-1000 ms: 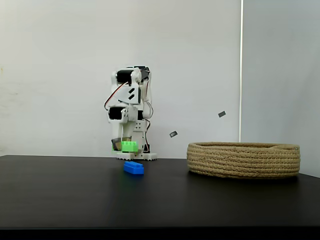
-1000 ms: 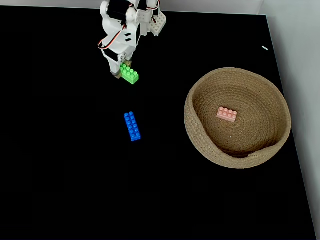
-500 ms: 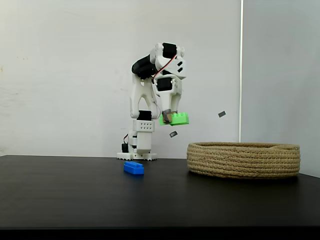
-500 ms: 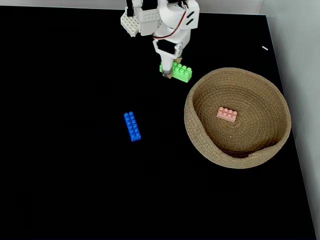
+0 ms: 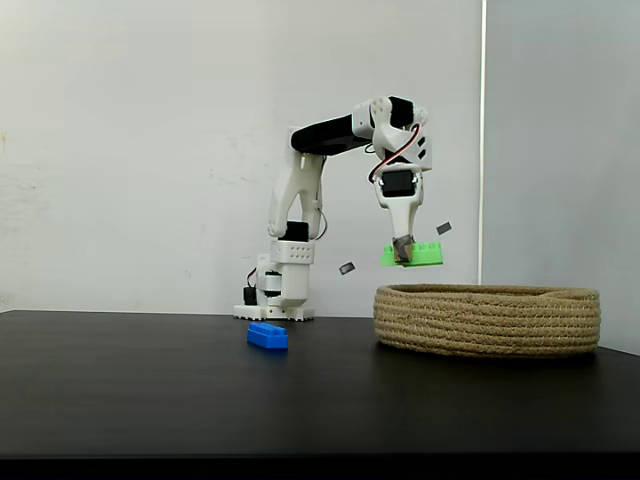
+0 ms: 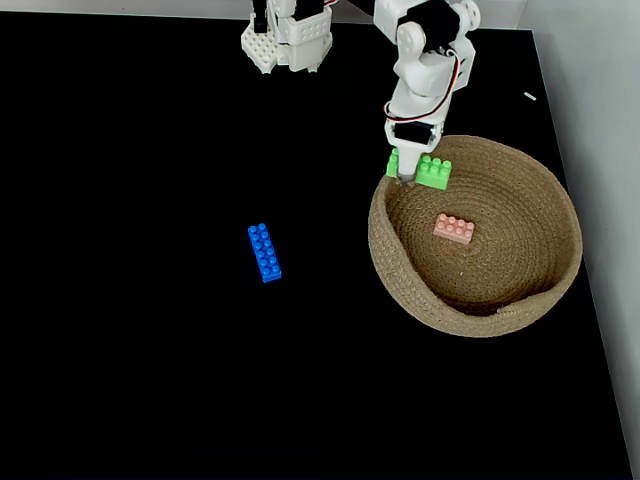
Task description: Place the lego blocks in the tray
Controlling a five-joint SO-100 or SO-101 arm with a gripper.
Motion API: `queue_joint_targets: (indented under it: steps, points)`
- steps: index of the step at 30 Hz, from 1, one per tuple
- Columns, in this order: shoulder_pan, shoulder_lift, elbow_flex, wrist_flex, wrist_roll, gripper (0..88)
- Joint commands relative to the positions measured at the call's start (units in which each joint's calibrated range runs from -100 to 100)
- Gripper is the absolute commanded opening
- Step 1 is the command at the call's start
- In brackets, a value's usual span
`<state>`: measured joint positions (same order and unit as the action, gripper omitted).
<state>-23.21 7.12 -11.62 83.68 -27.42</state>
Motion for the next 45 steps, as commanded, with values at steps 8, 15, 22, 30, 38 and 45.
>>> queue_joint_targets:
  steps: [8,15,22,30,38,45]
  points:
    - [1.69,-2.83,-3.29,4.33,0.68,49.4]
    - [23.21,-9.62,1.54,5.08,2.93,47.9]
    - [34.75,-9.88,8.38,-2.09,10.26,49.0]
    - [36.56,-5.83,12.67,-6.0,-0.2,46.2]
    - [32.85,0.27,5.83,-6.59,-8.16,47.8]
    - [32.52,11.36,-6.12,-6.34,-10.31,45.4]
